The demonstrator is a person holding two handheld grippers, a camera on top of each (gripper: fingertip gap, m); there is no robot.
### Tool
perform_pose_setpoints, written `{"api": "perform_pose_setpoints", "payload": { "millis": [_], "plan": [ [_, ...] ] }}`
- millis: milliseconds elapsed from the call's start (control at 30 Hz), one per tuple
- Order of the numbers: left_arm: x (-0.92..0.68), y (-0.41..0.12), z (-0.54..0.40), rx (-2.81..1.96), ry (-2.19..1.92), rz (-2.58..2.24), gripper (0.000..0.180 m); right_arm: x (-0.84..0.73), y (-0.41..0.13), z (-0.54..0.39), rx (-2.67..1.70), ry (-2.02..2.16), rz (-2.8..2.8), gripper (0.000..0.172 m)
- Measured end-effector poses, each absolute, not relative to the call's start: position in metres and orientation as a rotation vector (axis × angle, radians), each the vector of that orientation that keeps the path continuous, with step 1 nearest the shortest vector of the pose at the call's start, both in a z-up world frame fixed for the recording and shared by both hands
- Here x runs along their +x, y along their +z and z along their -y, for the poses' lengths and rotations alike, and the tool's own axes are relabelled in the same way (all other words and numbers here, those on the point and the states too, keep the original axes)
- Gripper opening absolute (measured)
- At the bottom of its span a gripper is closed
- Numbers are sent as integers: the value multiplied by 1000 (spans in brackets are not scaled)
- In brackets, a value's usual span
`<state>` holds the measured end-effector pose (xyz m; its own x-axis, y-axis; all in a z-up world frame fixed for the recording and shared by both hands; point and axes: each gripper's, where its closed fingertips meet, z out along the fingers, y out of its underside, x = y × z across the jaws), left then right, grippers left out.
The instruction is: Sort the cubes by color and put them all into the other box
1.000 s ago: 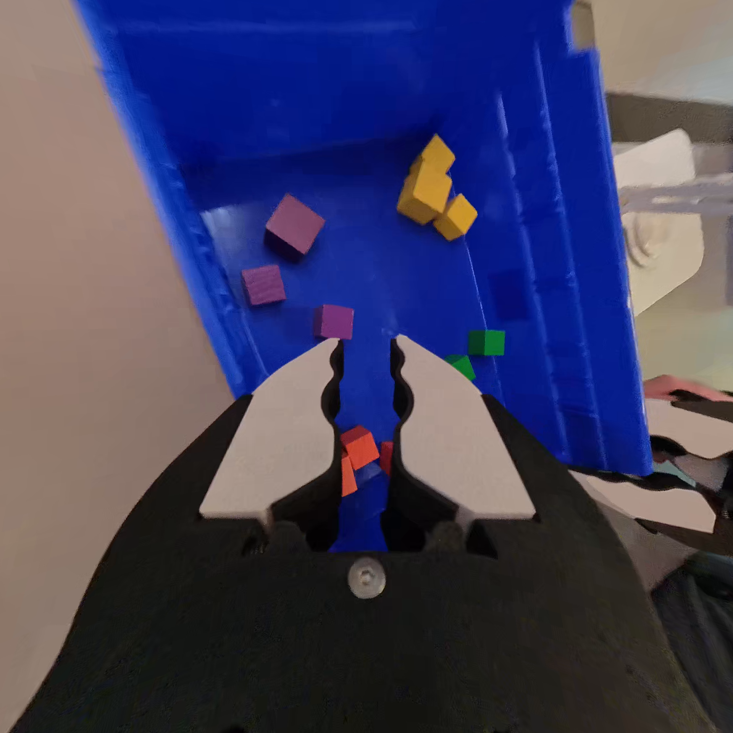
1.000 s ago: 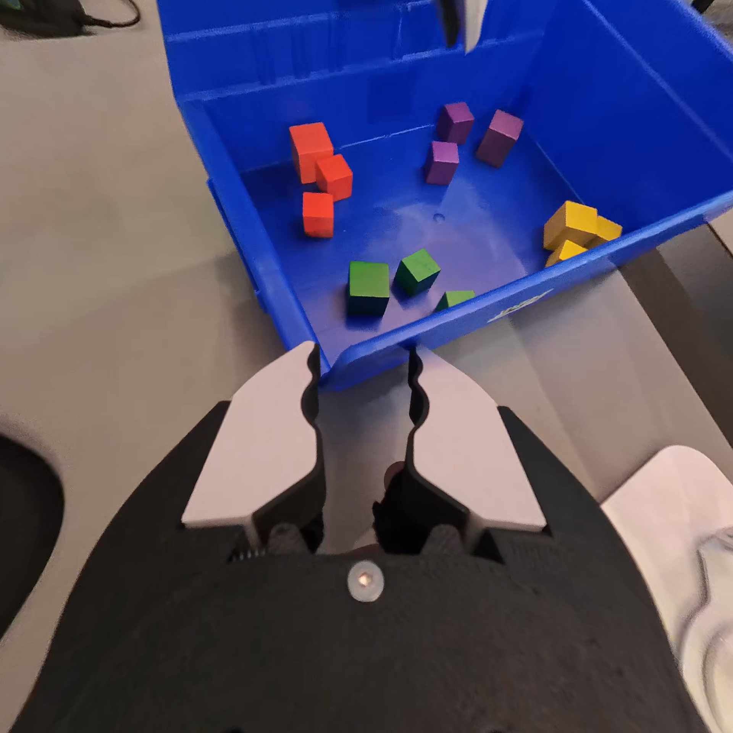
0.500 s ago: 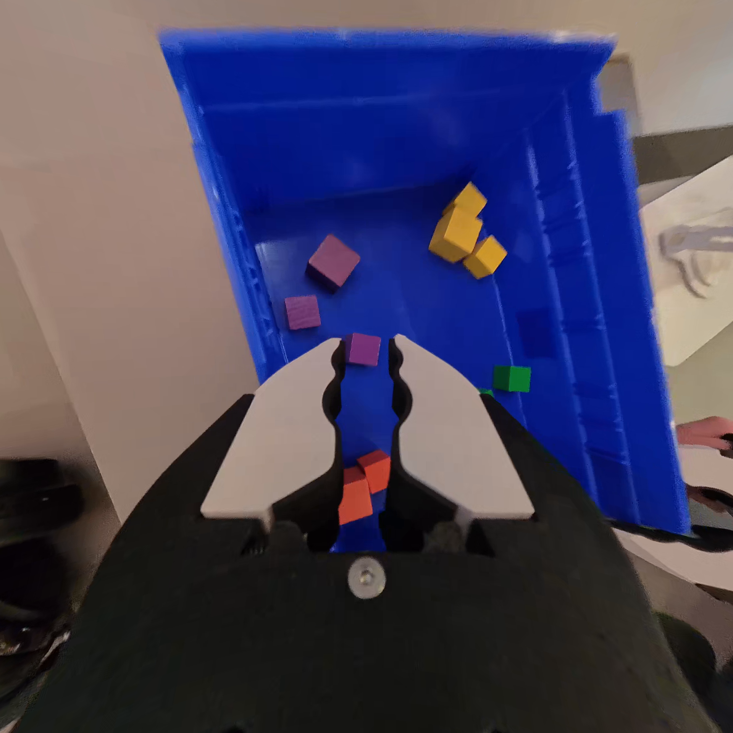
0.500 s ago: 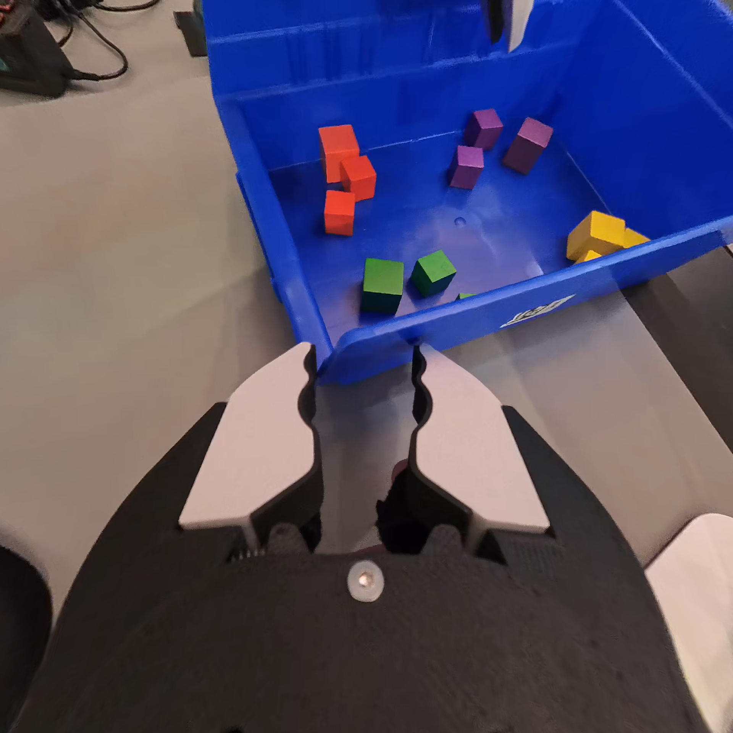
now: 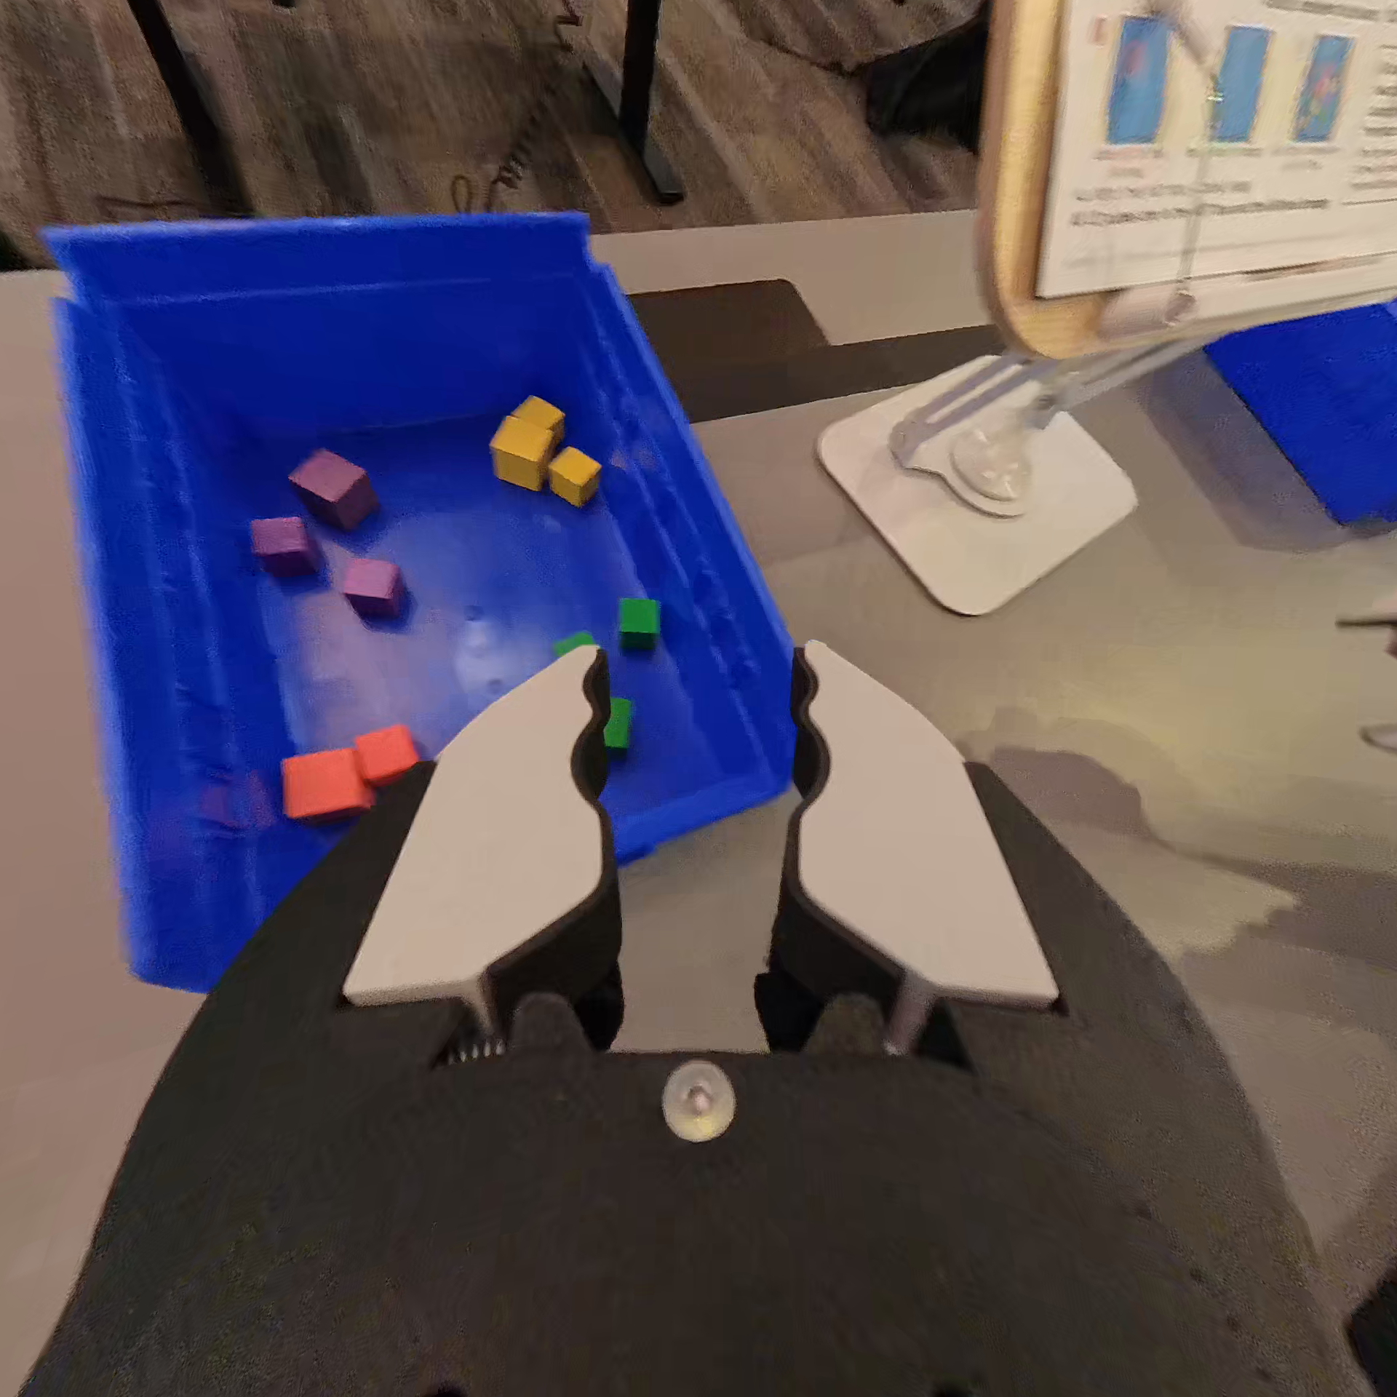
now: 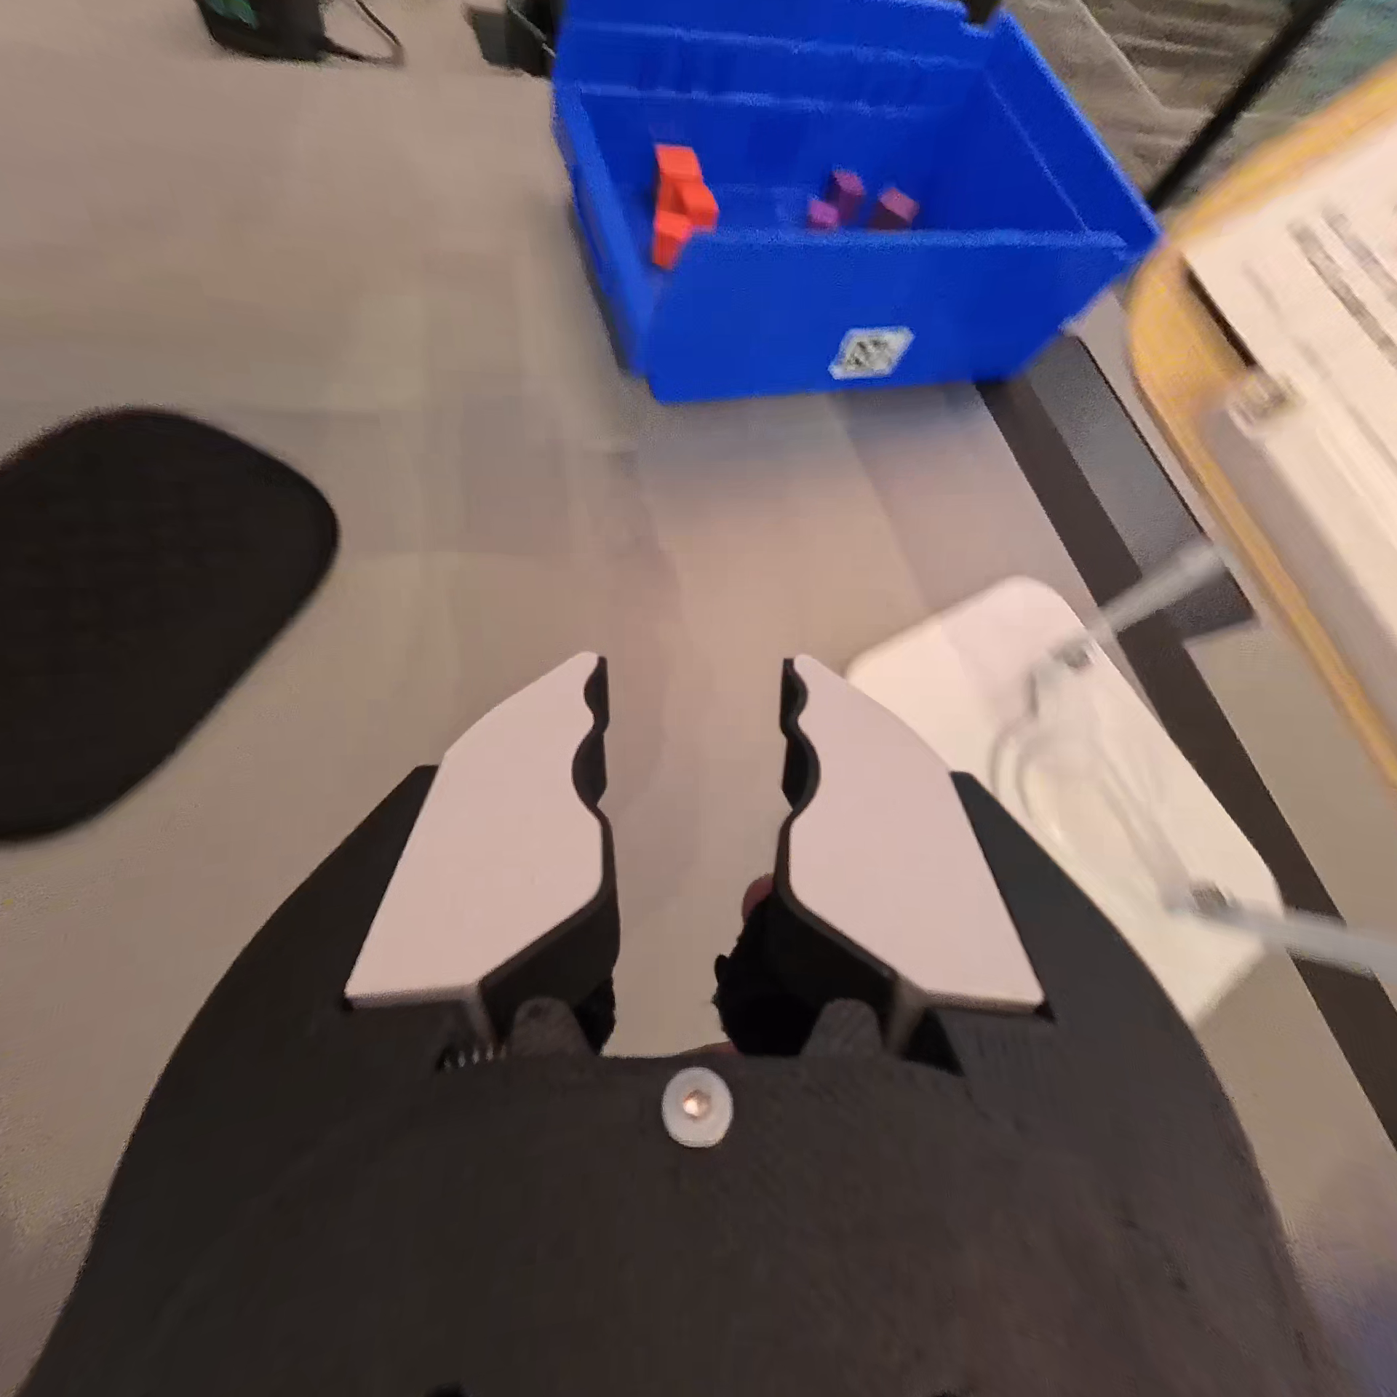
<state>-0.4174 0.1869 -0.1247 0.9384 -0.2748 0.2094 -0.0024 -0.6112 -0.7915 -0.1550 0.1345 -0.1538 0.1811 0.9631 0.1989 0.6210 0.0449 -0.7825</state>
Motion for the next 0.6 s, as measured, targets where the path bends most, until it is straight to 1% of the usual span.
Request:
{"api": "perform_pose_setpoints", "payload": {
  "millis": [167, 367, 433, 467, 533, 600],
  "plan": [
    [-359, -128, -149, -2154, -528, -187, 50, -50, -162, -157, -1745, 390, 1394, 46],
    [-279, -155, -104, -2177, -688, -253, 53, 73, -166, -163, -1802, 232, 1212, 49],
    [-255, -170, -89, -2199, -675, -300, 53, 120, -171, -166, -1829, 120, 1099, 50],
    [-243, -181, -82, -2211, -674, -319, 54, 138, -174, -164, -1836, 130, 1021, 50],
    [-220, -203, -69, -2251, -719, -332, 56, 173, -182, -158, -1852, 128, 869, 43],
    [-208, -223, -62, -2301, -725, -330, 61, 194, -190, -151, -1853, 103, 762, 41]
  ]
}}
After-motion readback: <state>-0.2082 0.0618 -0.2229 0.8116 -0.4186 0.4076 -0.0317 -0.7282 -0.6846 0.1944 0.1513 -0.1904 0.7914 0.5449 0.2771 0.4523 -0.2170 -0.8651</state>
